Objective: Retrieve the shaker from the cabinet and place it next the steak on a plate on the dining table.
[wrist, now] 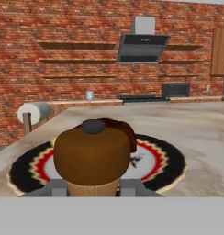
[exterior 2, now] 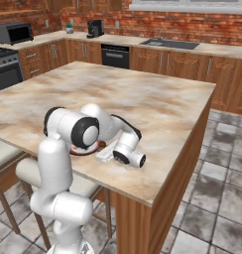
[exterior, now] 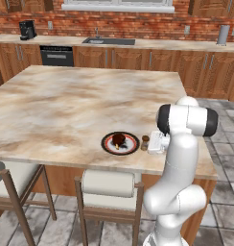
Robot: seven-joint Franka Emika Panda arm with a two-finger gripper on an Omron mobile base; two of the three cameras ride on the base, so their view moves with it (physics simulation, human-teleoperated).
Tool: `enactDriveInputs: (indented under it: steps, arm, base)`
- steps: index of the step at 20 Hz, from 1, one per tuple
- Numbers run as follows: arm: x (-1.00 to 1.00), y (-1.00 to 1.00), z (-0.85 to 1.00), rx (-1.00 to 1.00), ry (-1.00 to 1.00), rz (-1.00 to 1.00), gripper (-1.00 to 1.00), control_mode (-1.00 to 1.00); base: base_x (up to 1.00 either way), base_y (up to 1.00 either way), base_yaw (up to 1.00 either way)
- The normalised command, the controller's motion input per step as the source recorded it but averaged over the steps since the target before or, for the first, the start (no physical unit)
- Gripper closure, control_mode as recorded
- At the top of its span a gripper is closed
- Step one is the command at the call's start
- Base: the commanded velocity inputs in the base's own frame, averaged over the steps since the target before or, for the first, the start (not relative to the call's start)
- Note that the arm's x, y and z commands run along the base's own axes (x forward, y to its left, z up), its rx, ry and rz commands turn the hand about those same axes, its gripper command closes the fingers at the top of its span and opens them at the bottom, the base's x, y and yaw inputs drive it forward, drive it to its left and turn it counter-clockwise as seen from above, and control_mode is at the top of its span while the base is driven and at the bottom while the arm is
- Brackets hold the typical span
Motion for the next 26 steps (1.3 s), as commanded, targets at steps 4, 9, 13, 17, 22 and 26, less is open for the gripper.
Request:
enactDriveInputs:
  steps: [4, 9, 13, 17, 22, 26]
  arm:
    - [0.12, 0.00, -0.30, 0.00, 0.00, 0.00, -1.00, -1.00]
    - [0.02, -0.13, -0.05, 0.00, 0.00, 0.00, -1.00, -1.00]
    - [-0.02, -0.38, 0.00, 0.04, 0.00, 0.00, -1.00, -1.00]
    - [-0.17, -0.28, 0.00, 0.05, -0.01, 0.00, -1.00, -1.00]
    - [-0.33, -0.05, 0.00, 0.01, -0.06, 0.01, -1.00, -1.00]
    - [-0.27, 0.02, 0.03, 0.00, -0.15, 0.03, -1.00, -1.00]
  base:
    - [0.00, 0.00, 0.00]
    - [0.00, 0.00, 0.00]
    - [0.00, 0.00, 0.00]
    - [0.00, 0.00, 0.00]
    - [0.00, 0.00, 0.00]
    - [0.00, 0.00, 0.00]
